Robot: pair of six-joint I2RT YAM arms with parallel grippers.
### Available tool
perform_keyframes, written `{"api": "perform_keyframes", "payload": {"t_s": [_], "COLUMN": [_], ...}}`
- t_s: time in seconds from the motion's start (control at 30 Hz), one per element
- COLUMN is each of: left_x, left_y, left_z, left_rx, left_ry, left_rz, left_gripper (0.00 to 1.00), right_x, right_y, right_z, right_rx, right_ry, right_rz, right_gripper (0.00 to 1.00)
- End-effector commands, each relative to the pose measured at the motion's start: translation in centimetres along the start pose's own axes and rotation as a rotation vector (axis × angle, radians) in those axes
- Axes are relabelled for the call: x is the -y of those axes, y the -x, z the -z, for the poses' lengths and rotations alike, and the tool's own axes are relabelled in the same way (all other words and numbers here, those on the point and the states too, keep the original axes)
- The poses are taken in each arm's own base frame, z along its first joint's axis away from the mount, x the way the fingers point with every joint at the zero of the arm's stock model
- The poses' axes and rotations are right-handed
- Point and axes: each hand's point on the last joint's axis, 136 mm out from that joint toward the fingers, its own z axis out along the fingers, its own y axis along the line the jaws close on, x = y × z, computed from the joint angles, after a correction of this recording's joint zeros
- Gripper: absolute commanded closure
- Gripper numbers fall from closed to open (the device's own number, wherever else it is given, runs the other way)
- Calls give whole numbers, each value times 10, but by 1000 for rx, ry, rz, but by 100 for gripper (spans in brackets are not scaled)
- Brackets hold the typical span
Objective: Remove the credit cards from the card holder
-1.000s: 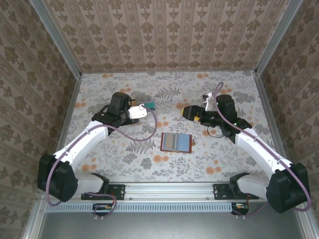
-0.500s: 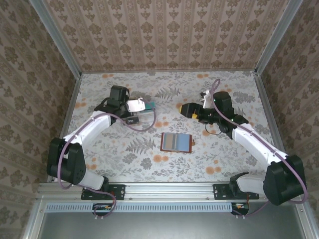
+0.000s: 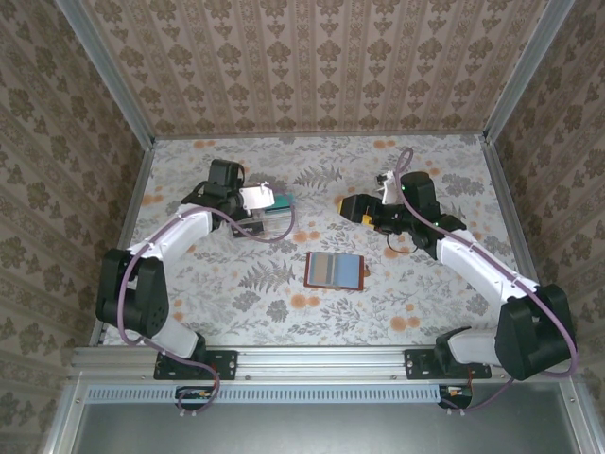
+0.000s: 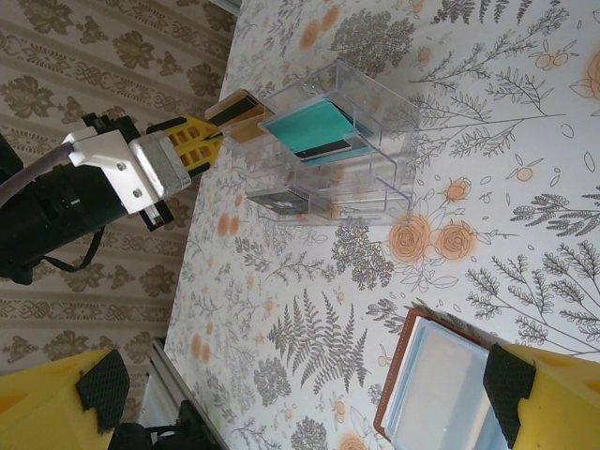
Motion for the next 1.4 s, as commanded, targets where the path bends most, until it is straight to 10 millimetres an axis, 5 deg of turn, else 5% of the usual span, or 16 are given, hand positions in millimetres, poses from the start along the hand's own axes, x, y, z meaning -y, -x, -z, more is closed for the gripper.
{"api": "perform_keyframes", "payload": {"t_s": [0.0, 0.37, 0.47, 0.6, 1.23, 1.37], "left_x": [-10, -13, -13, -16, -59, -56], "left_y": [2, -6, -6, -8, -20, -22], "left_z": [-1, -6, -6, -6, -2, -6], "left_rx": [22, 3, 0, -2, -25, -33], "left_ry": [11, 18, 16, 22, 169, 158], "left_rz": [-9, -2, 0, 7, 128, 140], "left_gripper": [100, 98, 76, 68, 61, 58], "right_x": [-13, -10, -10, -10, -11, -10], "right_y": [12, 12, 12, 12, 10, 7], "right_z": [0, -3, -4, -5, -5, -4], "right_rx": [20, 15, 15, 14, 9, 6], "right_ry": [38, 36, 37, 40, 51, 53], "right_rz": [40, 31, 30, 26, 11, 5], "right_gripper": [0, 0, 0, 0, 0, 0]}}
